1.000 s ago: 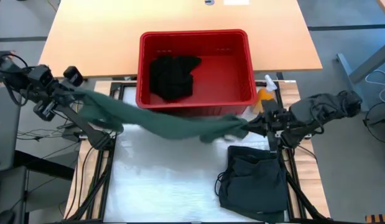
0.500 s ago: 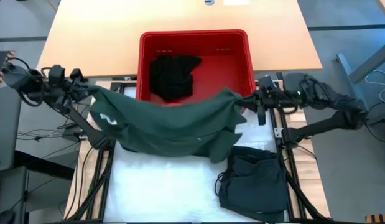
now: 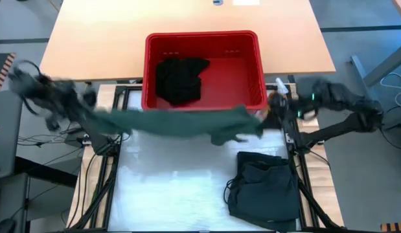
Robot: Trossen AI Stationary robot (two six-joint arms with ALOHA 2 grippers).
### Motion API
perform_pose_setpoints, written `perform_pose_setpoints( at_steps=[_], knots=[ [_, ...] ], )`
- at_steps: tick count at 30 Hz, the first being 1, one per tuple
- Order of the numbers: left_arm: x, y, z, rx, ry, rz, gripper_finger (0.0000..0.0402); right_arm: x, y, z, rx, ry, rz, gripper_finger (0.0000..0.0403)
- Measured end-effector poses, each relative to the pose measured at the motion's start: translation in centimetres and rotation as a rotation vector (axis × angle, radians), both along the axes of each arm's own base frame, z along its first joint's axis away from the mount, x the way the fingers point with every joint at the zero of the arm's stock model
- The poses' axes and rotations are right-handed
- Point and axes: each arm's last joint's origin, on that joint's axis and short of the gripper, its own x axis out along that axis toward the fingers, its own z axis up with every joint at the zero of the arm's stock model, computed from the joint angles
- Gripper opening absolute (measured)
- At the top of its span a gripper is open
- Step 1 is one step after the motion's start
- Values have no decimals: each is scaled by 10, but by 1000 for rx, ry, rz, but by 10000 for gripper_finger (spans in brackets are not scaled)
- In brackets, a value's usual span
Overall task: Fold laundry
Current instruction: Fold the green shirt
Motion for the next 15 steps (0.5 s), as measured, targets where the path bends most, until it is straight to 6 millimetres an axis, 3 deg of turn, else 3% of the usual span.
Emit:
perform_pose_setpoints(
  at_steps=[5, 9, 15],
  knots=[
    [45, -62, -72, -135, 296, -177, 0, 22, 60, -46, 74, 141, 133, 22],
    [76, -108, -134, -293, 423, -363, 0, 39, 105, -89, 145, 262, 181, 24],
    [93, -138, -203, -416, 693, -470, 0, 47, 147, -133, 244, 535, 200, 24]
  ],
)
